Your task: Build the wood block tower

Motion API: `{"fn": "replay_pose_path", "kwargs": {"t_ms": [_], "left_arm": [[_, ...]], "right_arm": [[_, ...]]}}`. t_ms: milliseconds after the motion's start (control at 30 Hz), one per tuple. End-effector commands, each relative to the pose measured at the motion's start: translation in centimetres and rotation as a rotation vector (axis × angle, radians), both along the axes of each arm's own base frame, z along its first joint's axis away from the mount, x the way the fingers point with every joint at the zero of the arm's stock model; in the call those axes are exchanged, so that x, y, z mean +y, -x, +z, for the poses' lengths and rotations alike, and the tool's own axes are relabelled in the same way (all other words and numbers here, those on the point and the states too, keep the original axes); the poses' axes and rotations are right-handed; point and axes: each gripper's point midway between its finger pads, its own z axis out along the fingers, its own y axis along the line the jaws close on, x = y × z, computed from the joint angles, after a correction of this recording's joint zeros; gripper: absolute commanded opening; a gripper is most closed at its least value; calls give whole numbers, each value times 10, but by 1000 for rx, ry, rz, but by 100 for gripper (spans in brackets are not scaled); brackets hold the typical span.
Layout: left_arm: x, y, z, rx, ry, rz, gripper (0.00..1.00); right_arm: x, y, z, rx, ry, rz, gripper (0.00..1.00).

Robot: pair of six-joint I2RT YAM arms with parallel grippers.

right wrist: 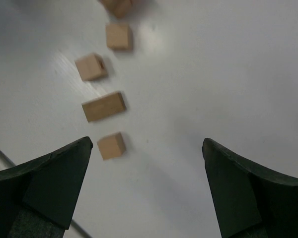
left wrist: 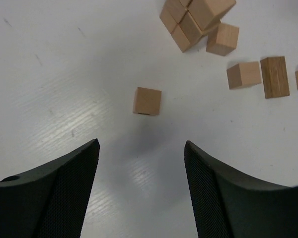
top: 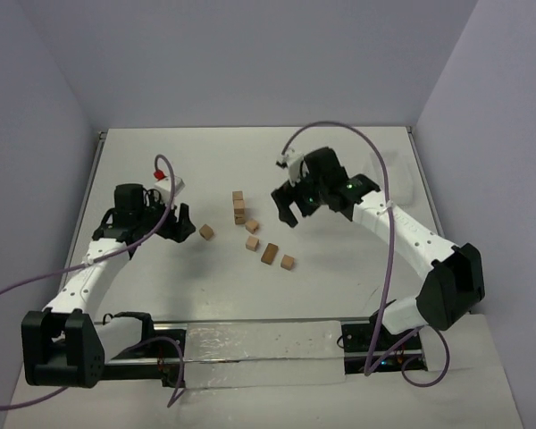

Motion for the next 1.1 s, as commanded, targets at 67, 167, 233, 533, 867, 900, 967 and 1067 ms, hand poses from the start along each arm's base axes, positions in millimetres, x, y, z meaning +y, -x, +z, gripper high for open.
{"fn": "replay_pose_path", "kwargs": {"t_ms": [67, 167, 233, 533, 867, 900, 967, 1067], "left_arm": [[-12, -13, -18, -34, -105, 60, 75], [-12, -16, -30, -17, -132, 93, 76], [-11, -18, -34, -8, -144, 99, 75], [-21, -20, -51, 72, -134, 72, 74], [-32, -34, -55, 73, -132, 58, 74], [-33, -36, -58, 78, -137, 52, 74], [-37, -40, -58, 77, -137, 40, 74], [-42, -44, -63, 92, -137, 25, 74]], "right_arm": [[-26, 11, -35, 63, -28, -245, 100], [-27, 19, -52, 93, -20, -241, 100], [-29, 19, -61, 94, 3, -236, 99], [-18, 32, -103, 117, 97, -84, 87], [0, 68, -127, 163, 142, 85, 85], [1, 71, -129, 166, 146, 96, 85], [0, 75, -131, 164, 163, 111, 86], [1, 78, -133, 168, 173, 129, 86]]}}
